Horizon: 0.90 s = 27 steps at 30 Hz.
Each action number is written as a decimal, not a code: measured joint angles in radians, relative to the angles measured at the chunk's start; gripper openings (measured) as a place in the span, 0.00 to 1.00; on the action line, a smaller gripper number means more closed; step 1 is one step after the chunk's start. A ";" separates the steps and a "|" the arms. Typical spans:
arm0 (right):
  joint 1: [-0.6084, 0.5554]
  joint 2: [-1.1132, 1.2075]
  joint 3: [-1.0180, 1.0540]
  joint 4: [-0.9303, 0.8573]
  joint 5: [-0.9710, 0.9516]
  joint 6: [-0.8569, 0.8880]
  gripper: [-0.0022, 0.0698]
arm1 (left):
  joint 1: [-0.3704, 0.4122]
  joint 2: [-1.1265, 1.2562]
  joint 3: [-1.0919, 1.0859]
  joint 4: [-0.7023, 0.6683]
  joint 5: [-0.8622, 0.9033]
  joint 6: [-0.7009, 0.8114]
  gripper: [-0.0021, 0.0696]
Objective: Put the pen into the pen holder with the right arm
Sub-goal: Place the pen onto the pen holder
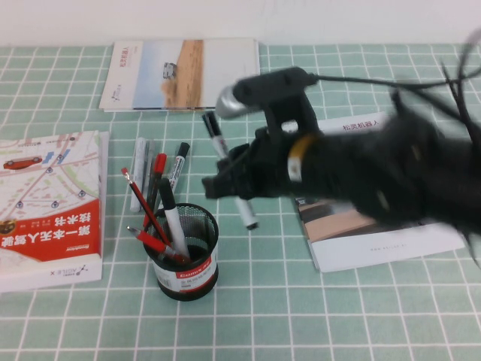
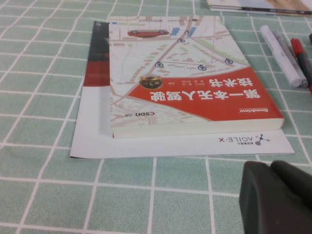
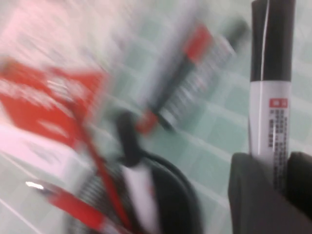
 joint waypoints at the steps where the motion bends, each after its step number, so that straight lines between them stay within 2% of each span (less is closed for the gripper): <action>1: 0.010 -0.027 0.060 0.000 -0.112 -0.003 0.18 | 0.000 0.000 0.000 0.000 0.000 0.000 0.02; 5: 0.033 -0.060 0.244 -0.036 -0.541 -0.008 0.18 | 0.000 0.000 0.000 0.000 0.000 0.000 0.02; 10: 0.037 -0.030 0.345 -0.132 -0.926 -0.008 0.18 | 0.000 0.000 0.000 0.000 0.000 0.000 0.02; 19: 0.049 0.148 0.349 -0.240 -1.193 -0.008 0.18 | 0.000 0.000 0.000 0.000 0.000 0.000 0.02; 27: 0.050 0.240 0.349 -0.252 -1.243 -0.010 0.18 | 0.000 0.000 0.000 0.000 0.000 0.000 0.02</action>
